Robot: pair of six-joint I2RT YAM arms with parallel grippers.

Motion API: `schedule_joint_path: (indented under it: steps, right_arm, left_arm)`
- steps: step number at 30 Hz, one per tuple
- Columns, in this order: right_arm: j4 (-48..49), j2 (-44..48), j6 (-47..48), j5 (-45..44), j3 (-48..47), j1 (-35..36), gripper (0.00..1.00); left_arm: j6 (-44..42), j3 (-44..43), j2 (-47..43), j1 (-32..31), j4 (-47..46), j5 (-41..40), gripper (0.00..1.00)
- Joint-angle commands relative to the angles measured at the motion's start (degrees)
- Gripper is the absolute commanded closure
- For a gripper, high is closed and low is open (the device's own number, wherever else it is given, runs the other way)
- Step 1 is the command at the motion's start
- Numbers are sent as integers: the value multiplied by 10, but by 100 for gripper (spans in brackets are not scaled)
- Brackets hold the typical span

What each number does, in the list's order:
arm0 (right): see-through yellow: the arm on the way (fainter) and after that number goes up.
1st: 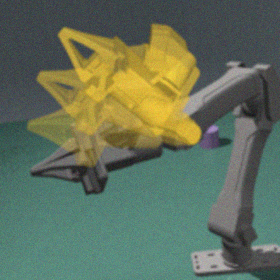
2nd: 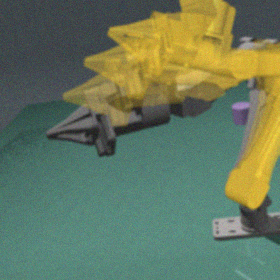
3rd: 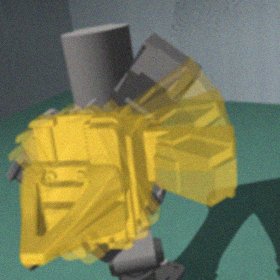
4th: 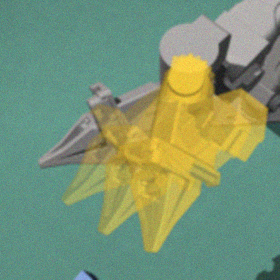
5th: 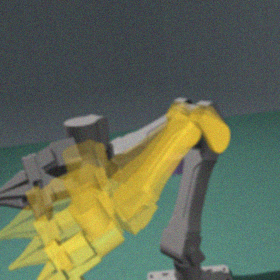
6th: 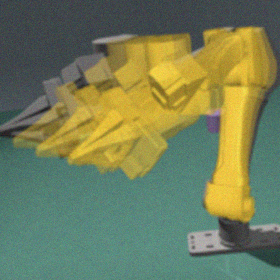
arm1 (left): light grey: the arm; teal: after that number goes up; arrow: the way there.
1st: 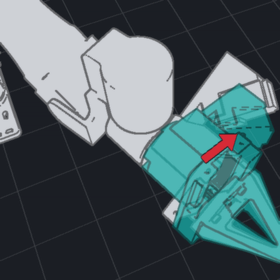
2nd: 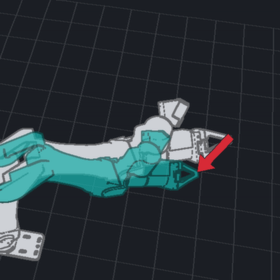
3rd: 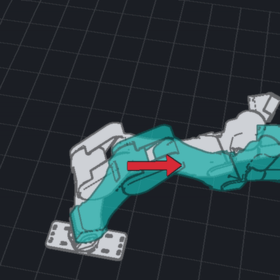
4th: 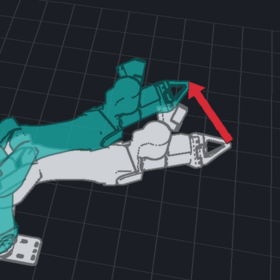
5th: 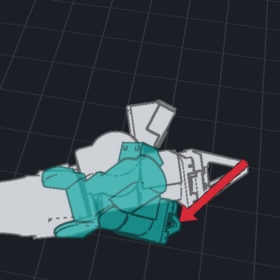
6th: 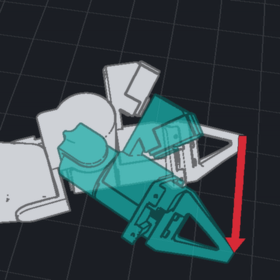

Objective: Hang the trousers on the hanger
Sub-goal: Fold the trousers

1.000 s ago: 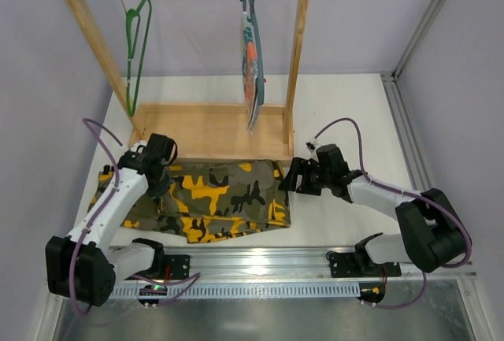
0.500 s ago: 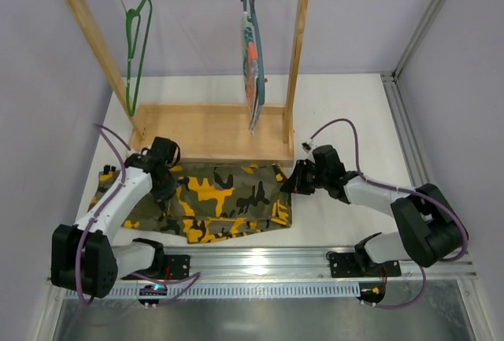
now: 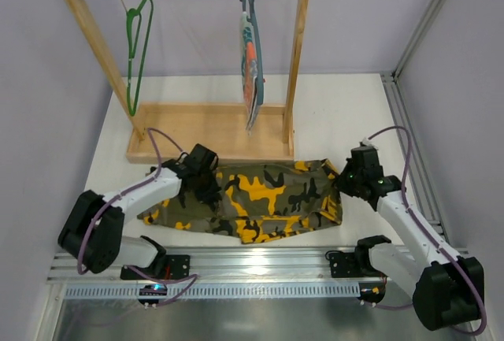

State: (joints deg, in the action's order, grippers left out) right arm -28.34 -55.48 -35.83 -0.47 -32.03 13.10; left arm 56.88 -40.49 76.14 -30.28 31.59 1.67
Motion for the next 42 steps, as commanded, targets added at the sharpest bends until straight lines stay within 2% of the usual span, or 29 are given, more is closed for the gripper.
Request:
schedule_joint_path:
  steps: [1,3,4,7,11,15,19,23,27,31,42]
  right_arm:
    - [-102,55,10,-122,-36,-68,96]
    - [-113,78,5,-127,-45,-74,95]
    - [-117,81,3,-111,-61,-74,79]
    - [-107,81,31,-26,-90,-73,47]
    - [-92,75,58,36,-109,-74,32]
    - [-73,57,61,73,-103,-74,28]
    - [-52,42,66,75,-81,-74,26]
    - [-62,31,79,42,-91,-73,26]
    - [-51,13,88,89,-99,-74,26]
    - [-15,0,86,141,-66,-73,27]
    - [48,-23,92,163,6,-73,27]
  left_arm:
    - [29,-59,44,-44,-60,-5,100]
    - [31,-86,62,-63,-59,-7,100]
    - [29,-93,76,-64,-50,-7,100]
    - [10,-121,85,-64,9,-48,100]
    - [-26,-158,75,-58,100,-101,100]
    - [-57,-197,67,-39,188,-146,100]
    - [-84,-191,45,15,210,-110,100]
    - [-92,-195,23,42,246,-119,100]
    - [-96,-196,13,69,276,-142,100]
    - [-102,-188,16,84,296,-170,100]
    - [-104,-186,21,98,332,-252,100]
